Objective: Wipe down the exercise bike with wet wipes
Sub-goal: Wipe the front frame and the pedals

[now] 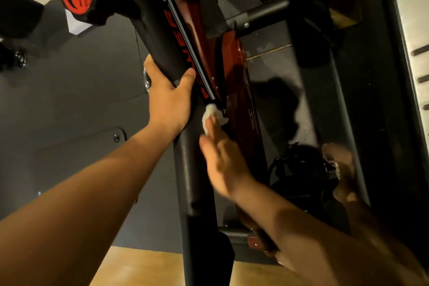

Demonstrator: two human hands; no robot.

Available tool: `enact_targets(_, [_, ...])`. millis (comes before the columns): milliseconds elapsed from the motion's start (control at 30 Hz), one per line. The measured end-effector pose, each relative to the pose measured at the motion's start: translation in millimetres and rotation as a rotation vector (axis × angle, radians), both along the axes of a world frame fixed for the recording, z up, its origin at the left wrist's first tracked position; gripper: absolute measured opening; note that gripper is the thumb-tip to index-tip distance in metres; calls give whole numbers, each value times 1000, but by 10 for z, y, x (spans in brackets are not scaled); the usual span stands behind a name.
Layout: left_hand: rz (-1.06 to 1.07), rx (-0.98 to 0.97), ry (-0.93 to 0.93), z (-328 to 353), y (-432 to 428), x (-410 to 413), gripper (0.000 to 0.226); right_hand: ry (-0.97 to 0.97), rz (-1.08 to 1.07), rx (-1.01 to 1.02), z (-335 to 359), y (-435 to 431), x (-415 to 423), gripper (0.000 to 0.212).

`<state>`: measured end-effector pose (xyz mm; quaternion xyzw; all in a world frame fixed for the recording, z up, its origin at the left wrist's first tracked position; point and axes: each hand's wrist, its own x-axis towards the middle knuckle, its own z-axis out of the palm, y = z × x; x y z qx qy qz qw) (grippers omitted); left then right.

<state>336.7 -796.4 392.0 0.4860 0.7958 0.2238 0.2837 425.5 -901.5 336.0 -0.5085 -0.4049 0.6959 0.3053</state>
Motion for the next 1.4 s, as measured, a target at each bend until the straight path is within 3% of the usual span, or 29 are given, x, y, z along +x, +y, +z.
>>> enact_targets(167, [37,-2,-31,14,-4,1,54,124,-210,-176,-233,928,-193,53])
enact_targets(233, [36,-9,-33,38,-5,25,52,93,-171,-98,-68,521,-157,53])
enact_targets(333, [62,-12,-85,66,4,31,44,93,-159,153,576,-766,-54,55])
enact_targets(400, [77,-19,-116,73,-1,33,37,203,-121,194,855,-1442,-38,56])
enact_targets(433, [76,-24,-126,72,-2,38,35,166,-128,212,836,-1509,-41,56])
enact_targets(500, [78,-26,-143,72,-15,42,34,-28,-145,237,681,-1148,-80,55])
enact_targets(667, [79,-24,-135,72,-14,27,30,-90,-151,-39,260,210,-209,64])
enact_targets(833, [77,-29,-150,64,2,14,34,-174,12,-8,634,-597,-36,71])
enact_targets(900, [75,-33,-140,59,2,7,34,-120,3,0,731,-898,23,71])
enact_targets(1133, [32,-12,-55,58,-16,14,32,-152,-70,-238,63,176,-151,64])
enact_targets(1233, [39,-34,-32,101,-4,11,34,-47,-119,-272,80,176,-187,63])
enact_targets(1400, [11,40,8,3,-29,57,44,-121,-75,57,672,-1000,13,67])
